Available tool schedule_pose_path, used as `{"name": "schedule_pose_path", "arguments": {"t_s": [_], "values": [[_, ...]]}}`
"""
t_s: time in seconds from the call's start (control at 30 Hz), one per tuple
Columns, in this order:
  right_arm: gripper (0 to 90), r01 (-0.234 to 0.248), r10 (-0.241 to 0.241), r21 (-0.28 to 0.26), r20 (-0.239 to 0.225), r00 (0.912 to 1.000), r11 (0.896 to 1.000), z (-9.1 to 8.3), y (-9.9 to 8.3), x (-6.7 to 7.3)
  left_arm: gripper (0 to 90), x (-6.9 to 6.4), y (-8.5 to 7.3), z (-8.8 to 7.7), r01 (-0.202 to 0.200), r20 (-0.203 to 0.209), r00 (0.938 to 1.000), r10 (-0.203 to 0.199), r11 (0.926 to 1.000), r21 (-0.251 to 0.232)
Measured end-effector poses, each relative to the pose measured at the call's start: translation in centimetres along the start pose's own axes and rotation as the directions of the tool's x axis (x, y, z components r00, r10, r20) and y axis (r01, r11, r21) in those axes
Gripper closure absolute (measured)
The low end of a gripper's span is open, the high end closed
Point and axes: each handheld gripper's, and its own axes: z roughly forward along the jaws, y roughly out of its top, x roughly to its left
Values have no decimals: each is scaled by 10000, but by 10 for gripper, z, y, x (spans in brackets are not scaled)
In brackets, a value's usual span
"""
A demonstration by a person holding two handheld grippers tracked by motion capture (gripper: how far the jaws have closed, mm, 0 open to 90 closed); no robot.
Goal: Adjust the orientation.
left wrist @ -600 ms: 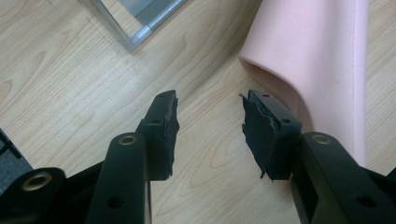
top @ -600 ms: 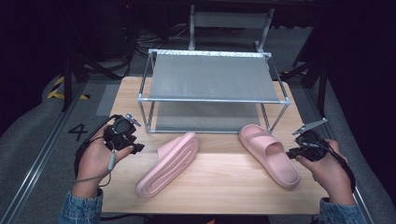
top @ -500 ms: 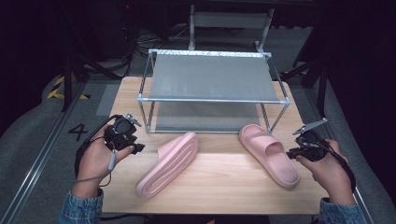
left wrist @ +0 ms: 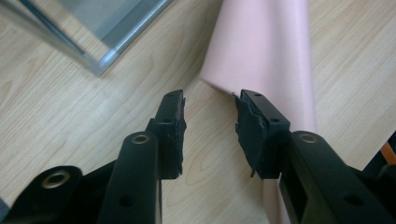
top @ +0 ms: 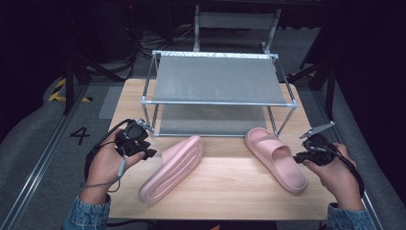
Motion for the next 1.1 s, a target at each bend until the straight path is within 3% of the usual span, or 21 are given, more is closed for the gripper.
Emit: {"name": "schedule_pose_path", "arguments": {"t_s": [0.23,0.4,0.57,0.93,1.1], "values": [[785,36,-36,53,-22,10000,10000,1,1,2,749,-9,8,7,-319,205,9993,319,9995,28],[785,82,-82,71,-16,10000,9999,2,2,2,894,-14,14,14,-496,743,9959,507,9986,-173],[785,81,-81,100,-12,10000,9999,2,1,2,900,-20,19,25,-639,1107,9918,633,9980,20],[782,85,-85,117,6,10000,9999,2,1,3,900,-28,24,35,-916,1257,9882,874,9954,274],[781,118,-118,73,18,9999,9999,1,1,4,900,-39,27,33,-1399,1631,9773,1351,9900,177]]}}
